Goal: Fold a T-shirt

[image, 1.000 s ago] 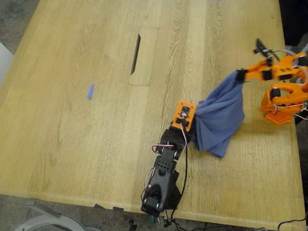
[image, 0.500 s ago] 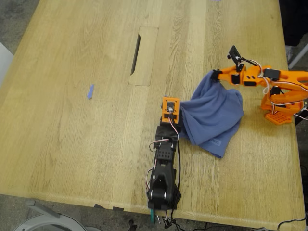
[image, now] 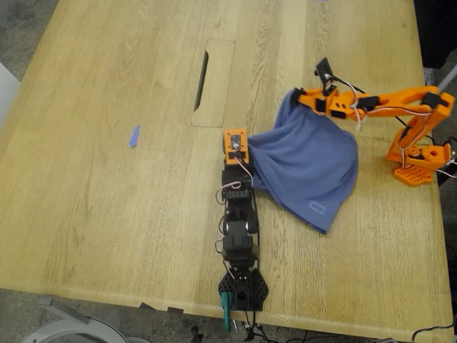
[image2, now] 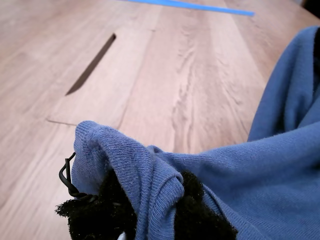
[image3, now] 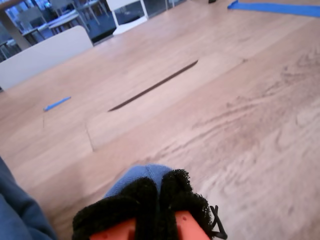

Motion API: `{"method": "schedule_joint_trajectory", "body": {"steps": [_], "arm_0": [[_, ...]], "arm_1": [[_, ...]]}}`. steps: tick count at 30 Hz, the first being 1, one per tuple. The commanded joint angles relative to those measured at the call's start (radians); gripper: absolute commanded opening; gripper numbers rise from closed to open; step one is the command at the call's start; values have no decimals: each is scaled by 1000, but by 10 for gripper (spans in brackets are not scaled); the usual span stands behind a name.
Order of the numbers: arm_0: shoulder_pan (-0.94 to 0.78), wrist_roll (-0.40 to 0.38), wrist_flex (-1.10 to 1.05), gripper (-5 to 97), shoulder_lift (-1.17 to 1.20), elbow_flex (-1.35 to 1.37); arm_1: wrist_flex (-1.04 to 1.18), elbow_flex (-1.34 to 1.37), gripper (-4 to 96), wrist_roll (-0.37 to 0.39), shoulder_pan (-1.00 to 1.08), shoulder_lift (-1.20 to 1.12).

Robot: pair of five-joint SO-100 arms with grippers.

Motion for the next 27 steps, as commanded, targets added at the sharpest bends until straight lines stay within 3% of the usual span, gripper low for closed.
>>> {"method": "schedule_joint_trajectory", "body": {"steps": [1, 16, 27], "arm_0": [[-54, 2, -48, -1, -28, -230], [-160, 3, -44, -1, -204, -442], [-146, 3, -48, -1, -216, -457]], "arm_1": [[-57, -155, 1, -8, 11, -84], [-242, -569, 1, -6, 87, -534], [-436, -741, 0, -11, 98, -704]]}}
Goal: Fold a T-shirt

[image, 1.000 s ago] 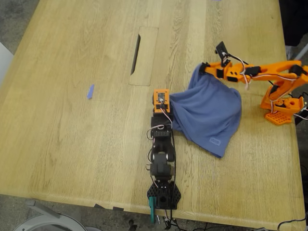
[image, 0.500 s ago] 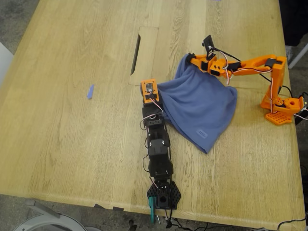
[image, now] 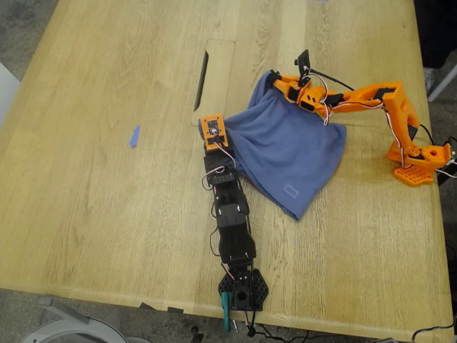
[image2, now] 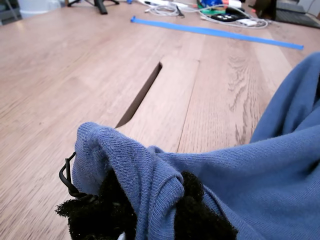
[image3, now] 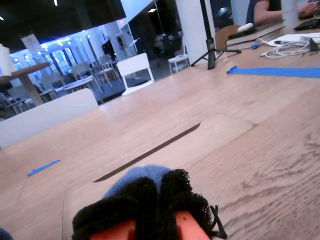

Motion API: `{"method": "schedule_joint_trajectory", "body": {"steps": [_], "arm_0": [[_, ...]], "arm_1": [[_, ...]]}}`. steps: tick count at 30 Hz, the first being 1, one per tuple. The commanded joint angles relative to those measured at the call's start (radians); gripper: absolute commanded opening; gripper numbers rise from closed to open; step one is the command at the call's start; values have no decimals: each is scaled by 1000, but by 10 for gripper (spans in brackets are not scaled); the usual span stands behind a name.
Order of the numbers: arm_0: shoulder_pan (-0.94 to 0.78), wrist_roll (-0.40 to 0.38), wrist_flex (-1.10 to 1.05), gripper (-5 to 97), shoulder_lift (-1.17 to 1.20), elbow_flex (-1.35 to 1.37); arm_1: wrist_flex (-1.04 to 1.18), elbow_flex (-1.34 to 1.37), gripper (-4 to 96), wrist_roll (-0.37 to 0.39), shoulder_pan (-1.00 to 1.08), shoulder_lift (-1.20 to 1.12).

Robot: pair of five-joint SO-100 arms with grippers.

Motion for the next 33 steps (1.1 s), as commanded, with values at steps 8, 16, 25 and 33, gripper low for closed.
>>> {"method": "schedule_joint_trajectory", "body": {"steps": [8, 16, 25, 33], "arm_0": [[29, -5, 107, -1, 106, -124], [54, -5, 448, -1, 169, -253], [84, -8, 723, -1, 199, -442], [109, -11, 920, -1, 382, -399]], "arm_1": [[-8, -84, 0, 0, 32, 38], [179, -179, 0, 3, 29, 117], [592, -255, 0, -9, 12, 287], [904, -104, 0, -8, -8, 528]]}}
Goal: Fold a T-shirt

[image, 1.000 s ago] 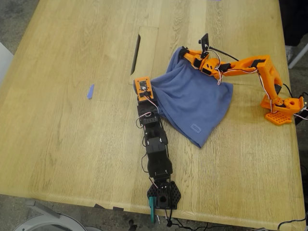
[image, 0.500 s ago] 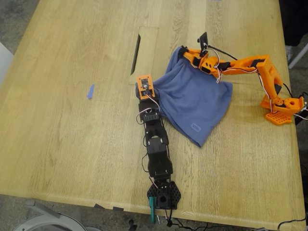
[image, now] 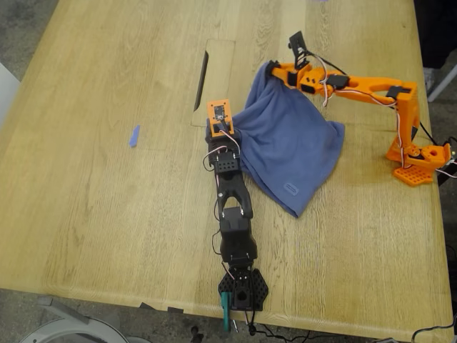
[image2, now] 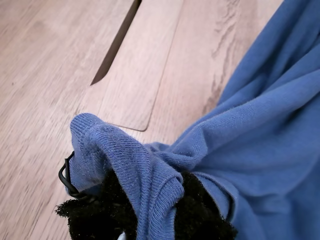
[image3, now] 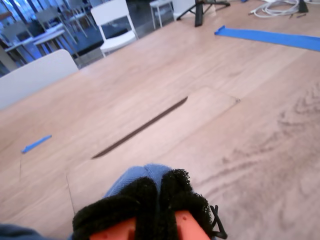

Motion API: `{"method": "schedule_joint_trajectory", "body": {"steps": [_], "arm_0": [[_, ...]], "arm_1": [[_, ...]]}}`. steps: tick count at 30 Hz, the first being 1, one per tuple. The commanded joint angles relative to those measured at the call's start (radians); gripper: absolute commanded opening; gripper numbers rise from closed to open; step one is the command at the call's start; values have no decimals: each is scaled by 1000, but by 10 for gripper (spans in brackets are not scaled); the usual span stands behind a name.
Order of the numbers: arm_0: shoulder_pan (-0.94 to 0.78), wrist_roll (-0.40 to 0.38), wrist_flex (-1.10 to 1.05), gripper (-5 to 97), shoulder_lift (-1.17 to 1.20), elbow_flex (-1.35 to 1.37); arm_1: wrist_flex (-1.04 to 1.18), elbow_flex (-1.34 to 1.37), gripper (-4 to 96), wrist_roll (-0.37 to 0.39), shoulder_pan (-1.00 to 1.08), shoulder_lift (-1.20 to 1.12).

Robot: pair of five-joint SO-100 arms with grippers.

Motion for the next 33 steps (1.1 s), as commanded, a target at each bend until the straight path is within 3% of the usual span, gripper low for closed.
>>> {"method": "schedule_joint_trajectory", "body": {"steps": [1, 21, 33], "arm_0": [[17, -12, 95, -1, 232, -72], [265, -41, 534, -1, 637, 129], [466, -54, 600, -1, 813, 284]], "arm_1": [[91, 18, 0, -6, -5, 155], [785, 250, -1, 5, -49, 623], [996, 410, -1, 21, -115, 831]]}}
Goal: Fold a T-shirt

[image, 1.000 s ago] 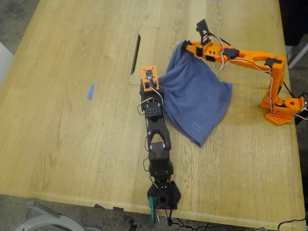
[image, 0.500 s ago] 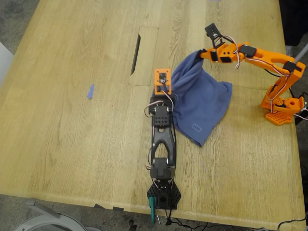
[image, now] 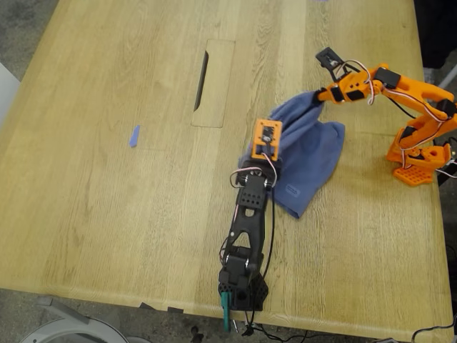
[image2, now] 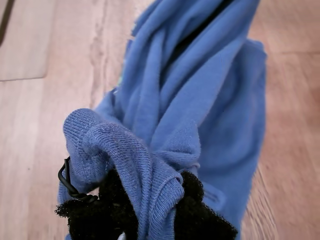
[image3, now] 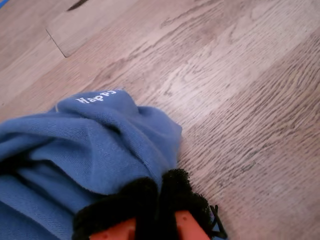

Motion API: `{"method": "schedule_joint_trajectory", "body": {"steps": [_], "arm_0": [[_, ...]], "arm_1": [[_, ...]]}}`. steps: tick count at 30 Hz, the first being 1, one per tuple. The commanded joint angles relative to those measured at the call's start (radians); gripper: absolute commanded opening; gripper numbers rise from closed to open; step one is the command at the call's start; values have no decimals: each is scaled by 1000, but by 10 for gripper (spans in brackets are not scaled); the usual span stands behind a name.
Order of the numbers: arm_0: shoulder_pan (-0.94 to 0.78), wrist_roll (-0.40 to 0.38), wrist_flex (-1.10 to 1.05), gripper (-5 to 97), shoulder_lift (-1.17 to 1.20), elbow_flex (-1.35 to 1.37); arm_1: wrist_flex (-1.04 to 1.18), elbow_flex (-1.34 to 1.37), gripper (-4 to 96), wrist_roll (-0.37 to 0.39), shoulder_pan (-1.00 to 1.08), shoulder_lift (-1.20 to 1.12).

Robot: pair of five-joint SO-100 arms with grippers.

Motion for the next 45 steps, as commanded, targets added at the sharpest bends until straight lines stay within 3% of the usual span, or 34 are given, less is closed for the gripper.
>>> {"method": "schedule_joint_trajectory", "body": {"steps": [1, 13, 28, 45], "arm_0": [[67, -12, 12, -1, 137, 6], [307, -8, 83, -1, 281, 94], [525, -28, 26, -1, 249, 169], [719, -48, -94, -1, 213, 270]], "arm_1": [[43, 23, -1, 12, -23, 87], [265, 137, -1, 9, -9, 304], [413, 359, -1, 35, -120, 528], [747, 313, -1, 51, -207, 597]]}}
